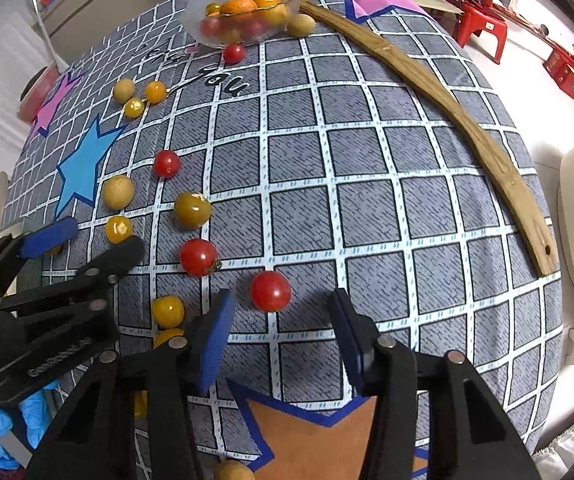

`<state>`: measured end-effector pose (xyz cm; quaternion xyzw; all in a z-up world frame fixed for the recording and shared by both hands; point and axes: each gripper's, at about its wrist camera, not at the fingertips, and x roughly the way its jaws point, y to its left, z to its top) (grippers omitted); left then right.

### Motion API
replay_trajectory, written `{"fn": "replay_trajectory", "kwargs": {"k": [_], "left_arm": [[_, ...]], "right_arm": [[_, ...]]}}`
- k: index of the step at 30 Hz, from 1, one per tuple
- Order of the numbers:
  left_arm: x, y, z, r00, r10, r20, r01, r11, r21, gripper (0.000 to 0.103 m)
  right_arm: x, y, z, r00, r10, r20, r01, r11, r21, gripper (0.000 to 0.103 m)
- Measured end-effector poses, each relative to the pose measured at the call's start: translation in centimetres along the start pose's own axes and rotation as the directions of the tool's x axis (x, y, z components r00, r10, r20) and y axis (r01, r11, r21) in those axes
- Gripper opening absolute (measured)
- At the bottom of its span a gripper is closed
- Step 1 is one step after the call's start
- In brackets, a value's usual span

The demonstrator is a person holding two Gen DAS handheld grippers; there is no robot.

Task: Organize fruits
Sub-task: 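Grasp another red tomato with the right tool while the left grasps a yellow tomato, then carry both tomatoes to the white tray and release them from both tools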

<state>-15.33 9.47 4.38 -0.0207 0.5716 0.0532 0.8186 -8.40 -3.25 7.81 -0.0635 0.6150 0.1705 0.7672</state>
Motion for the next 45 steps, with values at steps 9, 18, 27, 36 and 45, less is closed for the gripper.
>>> {"fn": "replay_trajectory", "kwargs": {"k": [9,18,27,36,45], "left_arm": [[0.4,-0.1,0.1,0.999,-0.026,-0.024,0.025,0.999,-0.023,0.059],[-0.4,-0.3,0.5,0.996,-0.086,-0.017,0.086,0.996,-0.028,0.021],[-3.6,3.1,-1.5,0.994,-0.105,0.015,0.106,0.989,-0.103,0.021],[-6.3,7.1,-4.6,0.998,-0.048,0.037,0.053,0.986,-0.157,0.021],[-7.7,14.0,-8.8,0.999,0.034,0.025,-0.026,0.963,-0.270,0.021]], "right_arm": [[0.5,1.4,0.5,0.999,-0.035,0.002,0.035,0.997,-0.063,0.026],[0.3,1.2,0.5,0.998,0.059,-0.007,-0.059,0.998,-0.034,0.021],[-1.4,1.1,0.0,0.992,0.122,-0.015,-0.123,0.992,-0.005,0.021],[-2.4,5.4,-0.1,0.987,0.158,-0.020,-0.159,0.985,-0.062,0.021],[-2.4,13.2,0.1,0.978,0.205,-0.047,-0.210,0.961,-0.182,0.021]]}}
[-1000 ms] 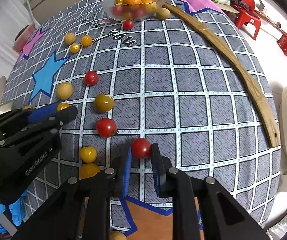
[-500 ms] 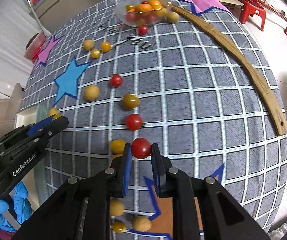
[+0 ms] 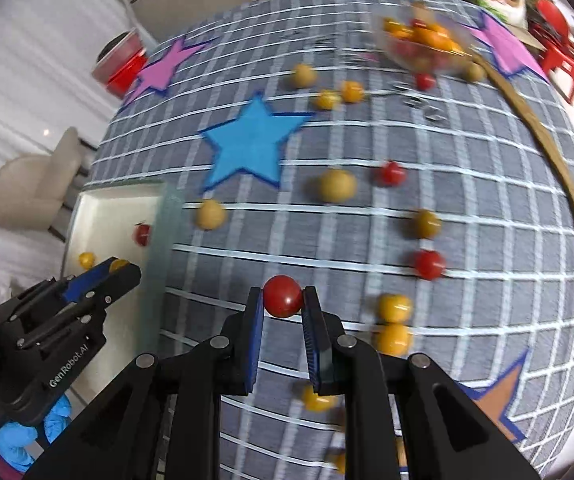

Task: Organize fruits
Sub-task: 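Carry both tomatoes to the white tray and release them from both tools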

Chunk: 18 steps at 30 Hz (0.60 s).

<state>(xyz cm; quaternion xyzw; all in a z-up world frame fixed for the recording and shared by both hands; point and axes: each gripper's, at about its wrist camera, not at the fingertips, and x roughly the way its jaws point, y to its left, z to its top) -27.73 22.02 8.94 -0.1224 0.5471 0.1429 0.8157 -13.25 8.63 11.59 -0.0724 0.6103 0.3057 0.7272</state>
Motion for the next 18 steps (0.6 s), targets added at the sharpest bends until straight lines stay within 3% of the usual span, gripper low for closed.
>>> {"fn": "replay_trajectory", "kwargs": {"k": [12,18], "left_arm": [[0.5,10.3,-3.5,0.993,0.111,-0.034,-0.115,0.982,-0.152,0.021],[1.6,12.7,-4.9,0.990,0.126,-0.059,-0.134,0.978,-0.160,0.021]], "right_arm": [[4.7,12.4,1.7,0.992,0.102,-0.077,-0.113,0.983,-0.147,0.021],[8.1,16.7,2.2,0.987,0.102,-0.123,-0.123,0.976,-0.182,0.021]]}}
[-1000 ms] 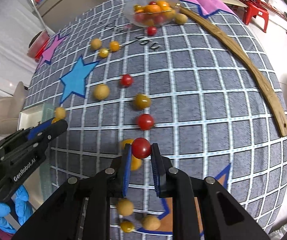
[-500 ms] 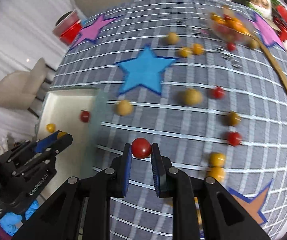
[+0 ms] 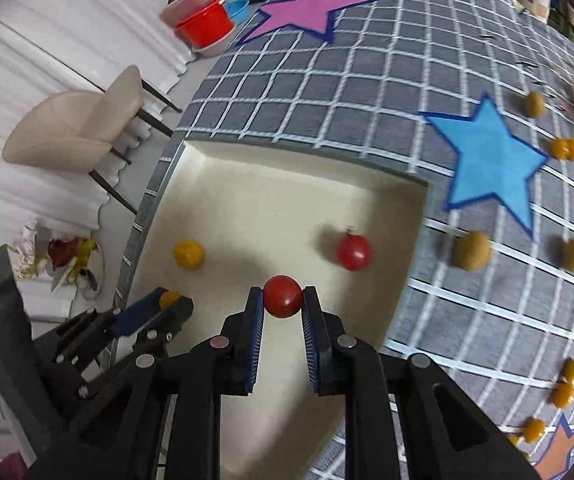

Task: Organize fruits
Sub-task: 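Carry both tomatoes to the white tray and release them from both tools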

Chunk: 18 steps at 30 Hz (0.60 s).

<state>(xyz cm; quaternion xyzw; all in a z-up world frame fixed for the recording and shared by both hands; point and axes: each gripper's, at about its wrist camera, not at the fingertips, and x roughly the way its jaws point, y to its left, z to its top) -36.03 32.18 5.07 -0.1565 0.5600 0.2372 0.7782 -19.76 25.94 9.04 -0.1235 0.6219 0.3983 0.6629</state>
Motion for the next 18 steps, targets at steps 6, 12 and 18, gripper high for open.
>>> {"fn": "replay_trajectory", "kwargs": {"k": [6,12,18], "left_arm": [[0.5,0.5,-0.3,1.000,-0.001,-0.005,0.001,1.000,-0.004,0.021],[0.7,-0.2,-0.4,0.999,0.035,-0.001,-0.035,0.999,0.027,0.022],[0.0,-0.3,-0.6,0.998,0.045,0.043,-0.047,0.998,0.035,0.079]], "right_arm": [[2.7,0.9,0.3,0.998,-0.042,-0.043,0.041,0.999,-0.018,0.021],[4.2,1.0,0.3,0.996,-0.066,-0.057,0.065,0.998,-0.020,0.021],[4.5,1.1,0.5,0.997,-0.050,-0.062,0.049,0.999,-0.015,0.027]]}}
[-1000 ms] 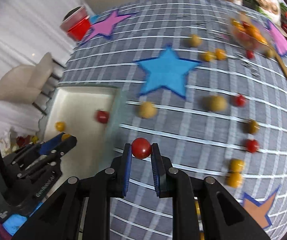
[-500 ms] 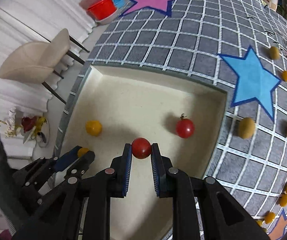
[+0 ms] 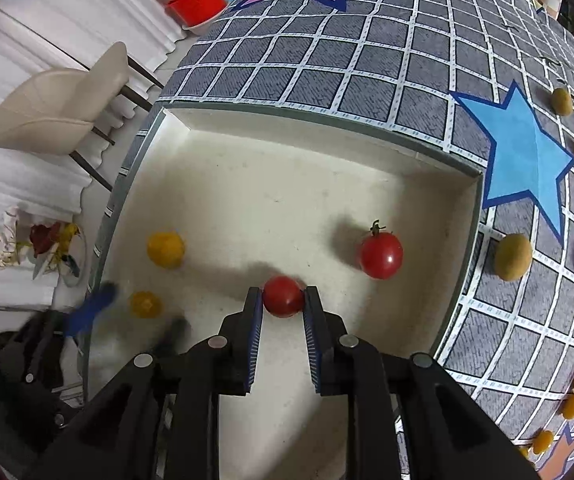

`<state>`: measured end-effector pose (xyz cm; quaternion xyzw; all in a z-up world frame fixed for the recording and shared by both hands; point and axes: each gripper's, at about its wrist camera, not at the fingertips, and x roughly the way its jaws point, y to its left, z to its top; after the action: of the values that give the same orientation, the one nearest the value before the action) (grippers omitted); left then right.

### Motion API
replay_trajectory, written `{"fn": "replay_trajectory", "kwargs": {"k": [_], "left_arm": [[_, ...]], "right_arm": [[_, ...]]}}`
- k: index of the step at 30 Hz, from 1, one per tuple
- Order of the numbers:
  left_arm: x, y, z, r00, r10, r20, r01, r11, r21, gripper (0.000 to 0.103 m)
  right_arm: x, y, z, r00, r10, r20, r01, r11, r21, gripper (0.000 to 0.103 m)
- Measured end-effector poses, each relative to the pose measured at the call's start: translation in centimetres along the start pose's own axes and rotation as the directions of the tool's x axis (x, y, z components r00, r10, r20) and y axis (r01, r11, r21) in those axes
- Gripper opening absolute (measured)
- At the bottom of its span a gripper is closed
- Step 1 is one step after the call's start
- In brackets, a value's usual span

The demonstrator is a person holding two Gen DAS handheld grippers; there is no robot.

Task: Organize fruits
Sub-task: 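Carry both tomatoes to the white tray and release them from both tools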

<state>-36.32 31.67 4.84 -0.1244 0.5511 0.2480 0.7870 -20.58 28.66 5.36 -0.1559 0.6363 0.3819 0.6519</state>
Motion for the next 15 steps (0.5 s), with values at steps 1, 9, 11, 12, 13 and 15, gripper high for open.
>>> {"fn": "replay_trajectory", "kwargs": {"k": [1,9,11,12,13,15], "left_arm": [[-0.2,-0.2,-0.1,1.000,0.017,0.005,-0.018,1.000,0.016,0.079],[-0.6,-1.0,0.4,0.999,0.032,-0.012,-0.031,0.998,0.050,0.079],[-1.2,-1.6,0.7,1.000,0.030,-0.003,-0.030,0.998,0.063,0.079],[-1.5,-2.0,1.0,1.000,0.028,0.003,-0.029,0.997,0.071,0.079],[-1.7,-2.4,1.3,1.000,0.023,0.012,-0.024,0.996,0.081,0.079],[-2.4,-3.3,1.9,0.999,0.017,0.027,-0.020,0.995,0.100,0.079]], "right_arm": [[-0.2,-0.1,0.0,1.000,0.008,0.000,-0.008,1.000,0.002,0.038],[-3.6,-1.6,0.1,0.994,0.060,0.086,-0.065,0.997,0.048,0.077],[-4.7,-2.2,0.0,0.992,0.066,0.107,-0.072,0.996,0.059,0.077],[-5.3,-2.6,-0.1,0.991,0.065,0.117,-0.073,0.995,0.066,0.077],[-6.0,-3.2,-0.3,0.990,0.061,0.129,-0.071,0.994,0.080,0.077],[-7.1,-4.0,-0.9,0.987,0.050,0.151,-0.067,0.992,0.108,0.077]]}}
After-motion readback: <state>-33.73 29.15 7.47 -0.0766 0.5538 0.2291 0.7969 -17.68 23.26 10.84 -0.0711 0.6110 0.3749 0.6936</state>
